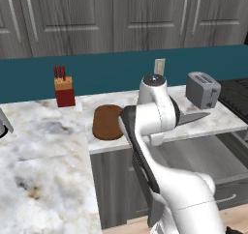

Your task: Pick up the knife from the drawer and place it on the cutting board. Then place the meat from the plate to the cutting board.

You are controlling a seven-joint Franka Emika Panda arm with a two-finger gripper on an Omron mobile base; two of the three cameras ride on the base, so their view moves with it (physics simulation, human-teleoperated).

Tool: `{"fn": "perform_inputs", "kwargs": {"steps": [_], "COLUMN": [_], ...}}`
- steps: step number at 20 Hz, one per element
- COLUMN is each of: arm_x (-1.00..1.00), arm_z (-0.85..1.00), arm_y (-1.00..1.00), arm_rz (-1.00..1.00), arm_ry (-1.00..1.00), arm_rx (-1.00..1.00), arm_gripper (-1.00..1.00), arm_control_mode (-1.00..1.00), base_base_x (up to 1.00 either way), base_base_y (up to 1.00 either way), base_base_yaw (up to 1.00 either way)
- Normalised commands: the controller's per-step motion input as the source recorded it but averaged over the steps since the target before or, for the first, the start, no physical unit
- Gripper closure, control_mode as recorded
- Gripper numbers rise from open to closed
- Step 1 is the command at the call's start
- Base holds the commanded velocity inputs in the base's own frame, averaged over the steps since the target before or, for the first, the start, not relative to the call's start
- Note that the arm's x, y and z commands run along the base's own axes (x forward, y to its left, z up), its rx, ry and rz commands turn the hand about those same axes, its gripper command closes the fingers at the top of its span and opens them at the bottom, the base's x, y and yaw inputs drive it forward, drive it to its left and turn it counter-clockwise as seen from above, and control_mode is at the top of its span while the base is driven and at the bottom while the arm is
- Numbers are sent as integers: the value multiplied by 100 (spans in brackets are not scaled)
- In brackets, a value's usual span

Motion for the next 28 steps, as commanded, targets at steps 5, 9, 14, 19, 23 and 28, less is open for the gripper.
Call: {"fn": "perform_inputs", "kwargs": {"steps": [5,9,14,19,23,28], "arm_x": [58,70,46,32,33,37], "arm_z": [21,1,-11,-27,-36,-32], "arm_y": [12,0,0,8,17,22], "arm_rz": [9,15,8,2,4,6], "arm_ry": [6,8,5,0,0,0], "arm_rx": [0,2,0,0,0,0], "arm_gripper": [100,100,100,100,100,100], "arm_control_mode": [-100,-100,-100,-100,-100,-100], "base_base_x": [0,0,0,0,0,0], "base_base_y": [0,0,0,0,0,0], "base_base_yaw": [0,0,0,0,0,0]}}
